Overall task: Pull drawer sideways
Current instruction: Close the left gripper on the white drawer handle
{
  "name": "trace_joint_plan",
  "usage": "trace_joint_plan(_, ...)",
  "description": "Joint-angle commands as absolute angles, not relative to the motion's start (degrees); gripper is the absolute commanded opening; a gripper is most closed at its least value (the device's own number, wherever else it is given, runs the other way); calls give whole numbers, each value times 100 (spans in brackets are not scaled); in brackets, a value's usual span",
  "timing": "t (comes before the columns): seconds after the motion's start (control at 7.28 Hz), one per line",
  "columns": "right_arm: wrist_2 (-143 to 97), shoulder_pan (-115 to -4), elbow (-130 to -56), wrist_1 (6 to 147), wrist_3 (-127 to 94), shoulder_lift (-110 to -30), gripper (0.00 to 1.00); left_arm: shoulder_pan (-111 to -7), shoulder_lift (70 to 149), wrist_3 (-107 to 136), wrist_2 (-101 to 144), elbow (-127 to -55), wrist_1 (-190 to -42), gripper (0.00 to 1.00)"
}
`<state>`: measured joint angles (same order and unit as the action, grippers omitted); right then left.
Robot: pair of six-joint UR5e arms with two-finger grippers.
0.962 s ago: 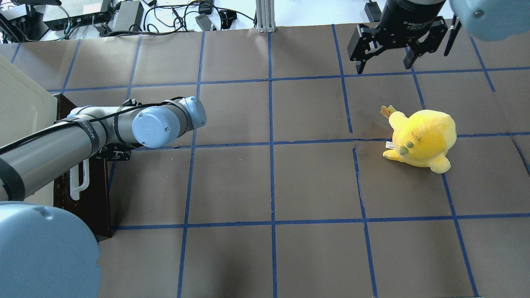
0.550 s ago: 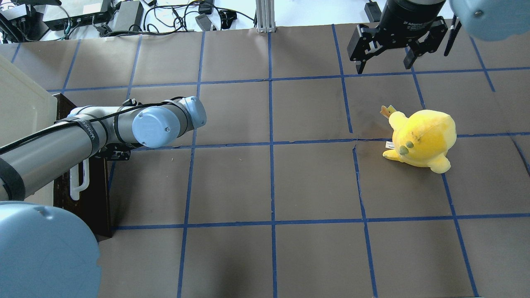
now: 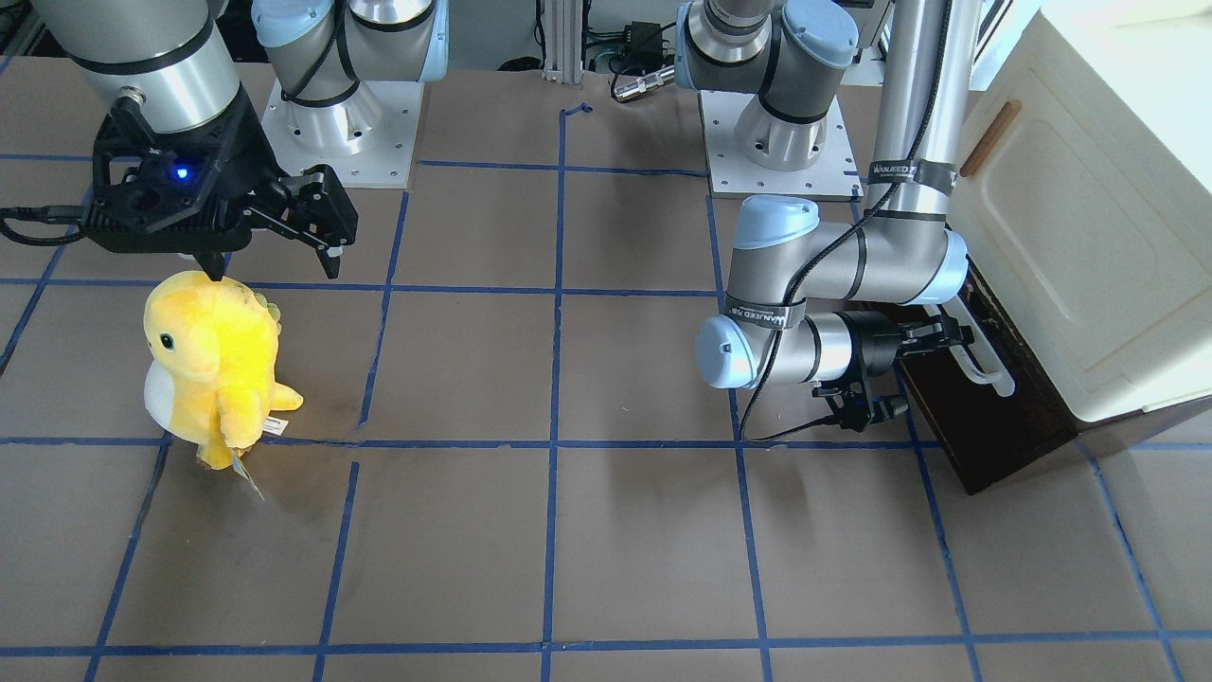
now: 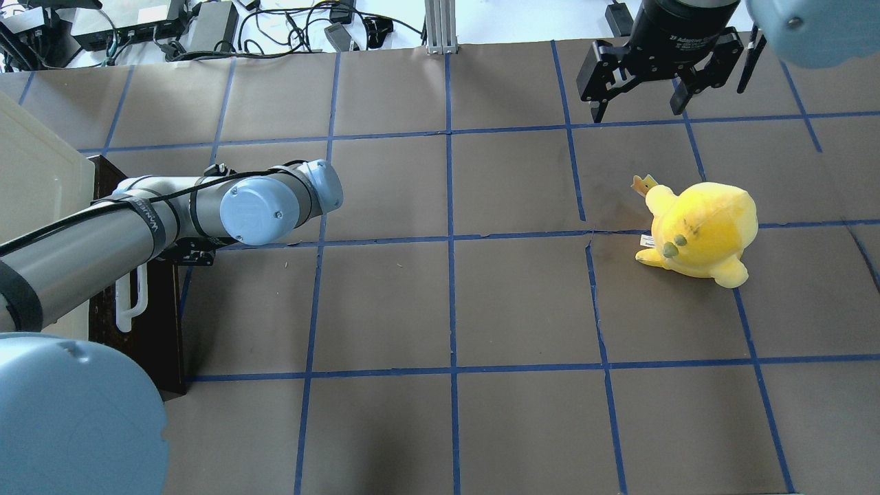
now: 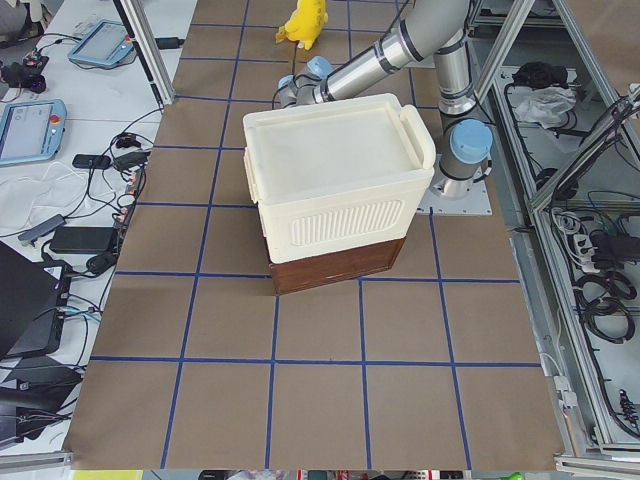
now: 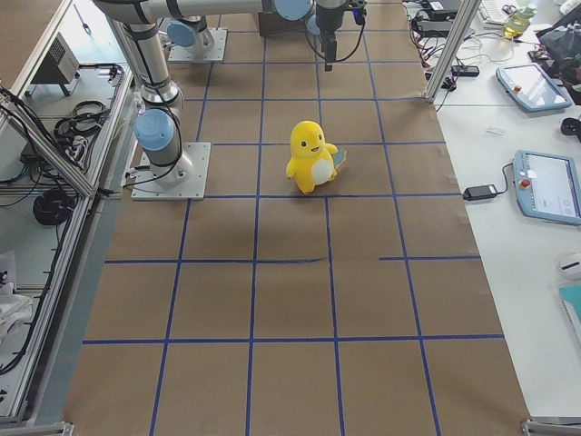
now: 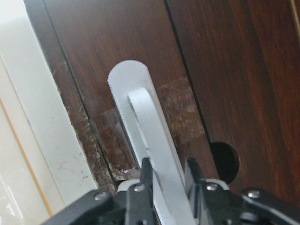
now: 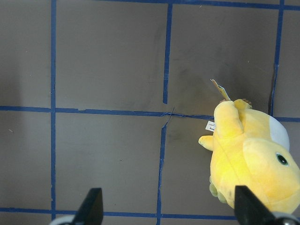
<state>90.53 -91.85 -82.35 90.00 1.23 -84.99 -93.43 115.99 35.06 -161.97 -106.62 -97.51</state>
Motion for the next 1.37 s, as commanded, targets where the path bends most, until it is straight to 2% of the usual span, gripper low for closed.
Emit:
trace_joint_plan(0.0, 9053, -9185, -8235, 9000, 123, -8499, 100, -9343, 11619, 3498, -16198, -10661, -9747, 32)
trace_joint_plan(1.24, 9053, -9185, -8235, 9000, 123, -8499, 100, -9614, 11654, 3402, -15962, -10381, -9747, 32)
